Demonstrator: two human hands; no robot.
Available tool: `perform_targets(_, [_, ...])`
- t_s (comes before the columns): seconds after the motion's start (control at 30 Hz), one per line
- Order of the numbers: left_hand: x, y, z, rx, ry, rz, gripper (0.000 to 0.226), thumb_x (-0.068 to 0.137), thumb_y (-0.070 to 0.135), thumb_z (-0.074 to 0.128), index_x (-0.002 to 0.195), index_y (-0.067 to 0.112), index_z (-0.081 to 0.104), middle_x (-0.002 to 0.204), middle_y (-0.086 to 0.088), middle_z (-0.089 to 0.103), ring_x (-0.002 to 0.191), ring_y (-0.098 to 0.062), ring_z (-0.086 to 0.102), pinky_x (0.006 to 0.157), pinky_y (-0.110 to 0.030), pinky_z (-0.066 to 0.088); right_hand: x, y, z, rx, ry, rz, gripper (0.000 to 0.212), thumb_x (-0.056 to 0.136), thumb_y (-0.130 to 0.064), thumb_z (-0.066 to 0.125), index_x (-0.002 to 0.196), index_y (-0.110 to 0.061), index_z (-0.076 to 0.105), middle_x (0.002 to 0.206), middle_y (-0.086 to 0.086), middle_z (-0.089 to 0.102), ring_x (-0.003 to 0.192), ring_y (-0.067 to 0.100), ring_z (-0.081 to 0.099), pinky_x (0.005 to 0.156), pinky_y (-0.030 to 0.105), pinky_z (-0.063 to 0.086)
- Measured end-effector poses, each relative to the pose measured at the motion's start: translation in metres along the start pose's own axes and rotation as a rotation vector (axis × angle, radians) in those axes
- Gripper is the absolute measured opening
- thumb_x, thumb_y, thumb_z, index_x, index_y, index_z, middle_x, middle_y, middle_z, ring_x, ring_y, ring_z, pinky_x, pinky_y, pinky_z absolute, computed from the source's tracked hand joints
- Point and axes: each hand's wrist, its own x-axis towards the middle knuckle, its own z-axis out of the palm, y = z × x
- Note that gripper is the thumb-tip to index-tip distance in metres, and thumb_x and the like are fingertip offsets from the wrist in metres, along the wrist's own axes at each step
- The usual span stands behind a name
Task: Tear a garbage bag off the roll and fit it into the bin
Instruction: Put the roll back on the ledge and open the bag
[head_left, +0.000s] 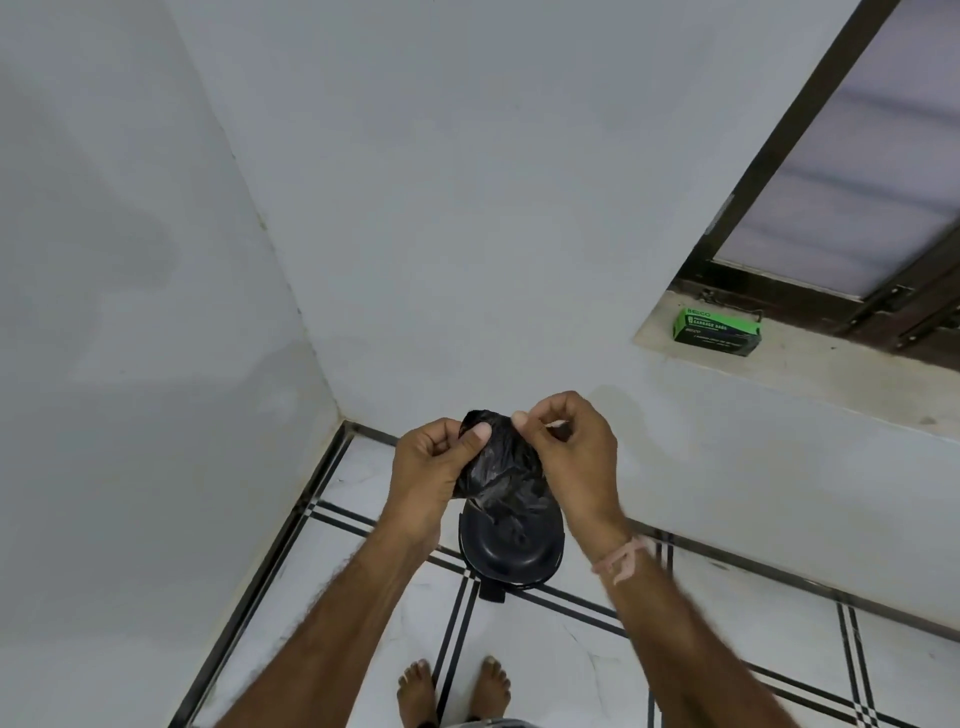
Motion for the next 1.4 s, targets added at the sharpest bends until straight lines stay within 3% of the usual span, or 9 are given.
perform_targets(0.17, [-0.004, -0.003, 0.014, -0.064, 0.073, -0.004, 0.034, 0.085, 0.027, 0.080, 0.082, -0.003, 0.064, 0.071, -0.014, 0.062, 0.064, -0.023, 0.060, 0.055, -0.030, 0.054, -0.023, -0.005, 0.005, 0.238, -0.165, 0.068, 0.019, 0.091, -0.036, 0.081, 0.086, -0.017, 0.079, 0.086, 0.006, 0.080, 0.088, 0.033, 0.077, 0.088, 0.052, 0.063])
perform_targets(0.3, [-0.007, -0.002, 0.019, -0.161, 0.039, -0.049, 0.032, 0.095, 0.027, 0.070, 0.088, -0.004, 0.070, 0.076, -0.014, 0.071, 0.068, -0.020, 0.068, 0.061, -0.026, 0.057, -0.019, 0.004, 0.002, 0.146, -0.132, 0.110, 0.008, 0.084, -0.034, 0.087, 0.083, -0.029, 0.081, 0.100, -0.013, 0.076, 0.102, 0.008, 0.070, 0.099, 0.039, 0.056])
perform_targets(0.4, [-0.008, -0.007, 0.021, -0.137, 0.050, -0.079, 0.022, 0.089, 0.025, 0.076, 0.083, 0.004, 0.071, 0.079, -0.015, 0.068, 0.073, -0.024, 0.066, 0.060, -0.028, 0.057, -0.015, 0.003, -0.005, 0.018, -0.106, 0.085, 0.011, 0.085, -0.029, 0.086, 0.080, -0.035, 0.080, 0.097, -0.015, 0.073, 0.091, -0.007, 0.066, 0.086, 0.021, 0.050])
perform_targets(0.6, [-0.010, -0.008, 0.037, -0.252, 0.035, -0.171, 0.023, 0.088, 0.022, 0.077, 0.073, 0.010, 0.064, 0.074, -0.012, 0.069, 0.066, -0.021, 0.069, 0.060, -0.029, 0.059, -0.020, -0.008, -0.011, 0.480, -0.288, 0.267, 0.015, 0.094, -0.020, 0.077, 0.090, -0.005, 0.074, 0.078, 0.006, 0.071, 0.070, 0.010, 0.068, 0.063, 0.017, 0.053])
perform_targets(0.73, [-0.012, -0.012, 0.041, -0.273, 0.002, -0.202, 0.025, 0.081, 0.035, 0.077, 0.078, 0.013, 0.066, 0.074, -0.005, 0.070, 0.069, -0.015, 0.069, 0.063, -0.028, 0.059, -0.014, -0.007, -0.010, 0.529, -0.240, 0.399, 0.015, 0.092, -0.022, 0.079, 0.079, -0.015, 0.074, 0.084, 0.011, 0.072, 0.082, 0.024, 0.068, 0.079, 0.038, 0.055])
perform_targets(0.9, [-0.004, -0.014, 0.038, -0.329, 0.072, -0.182, 0.021, 0.099, 0.031, 0.062, 0.097, 0.010, 0.067, 0.091, -0.006, 0.075, 0.083, -0.018, 0.071, 0.065, -0.029, 0.062, -0.007, -0.002, -0.019, 0.611, -0.152, 0.510, 0.022, 0.098, -0.022, 0.073, 0.078, -0.015, 0.069, 0.081, 0.004, 0.076, 0.072, 0.016, 0.073, 0.065, 0.029, 0.062])
perform_targets(1.1, [0.006, -0.027, 0.014, -0.412, 0.144, -0.189, 0.033, 0.097, 0.045, 0.053, 0.108, 0.018, 0.070, 0.108, -0.001, 0.076, 0.102, -0.019, 0.069, 0.077, -0.032, 0.062, 0.021, 0.019, -0.033, 0.654, 0.088, 0.716, 0.028, 0.108, -0.032, 0.058, 0.083, -0.019, 0.061, 0.079, 0.000, 0.070, 0.074, 0.017, 0.064, 0.076, 0.041, 0.059])
perform_targets(1.27, [0.000, -0.041, 0.001, -0.238, 0.018, -0.216, 0.057, 0.090, 0.055, 0.053, 0.122, 0.010, 0.069, 0.116, -0.008, 0.077, 0.108, -0.024, 0.071, 0.088, -0.038, 0.058, 0.036, 0.030, -0.029, 0.693, 0.190, 0.741, 0.032, 0.111, -0.020, 0.048, 0.085, -0.012, 0.065, 0.093, 0.009, 0.070, 0.079, 0.023, 0.065, 0.080, 0.040, 0.059])
perform_targets(1.4, [-0.005, -0.042, -0.004, 0.189, 0.157, -0.092, 0.044, 0.096, 0.056, 0.052, 0.115, 0.019, 0.067, 0.108, 0.005, 0.074, 0.102, -0.015, 0.067, 0.089, -0.032, 0.052, 0.034, 0.029, -0.034, 0.694, 0.060, 0.607, 0.037, 0.100, 0.009, 0.044, 0.075, -0.012, 0.063, 0.065, 0.003, 0.063, 0.063, 0.022, 0.055, 0.067, 0.034, 0.052])
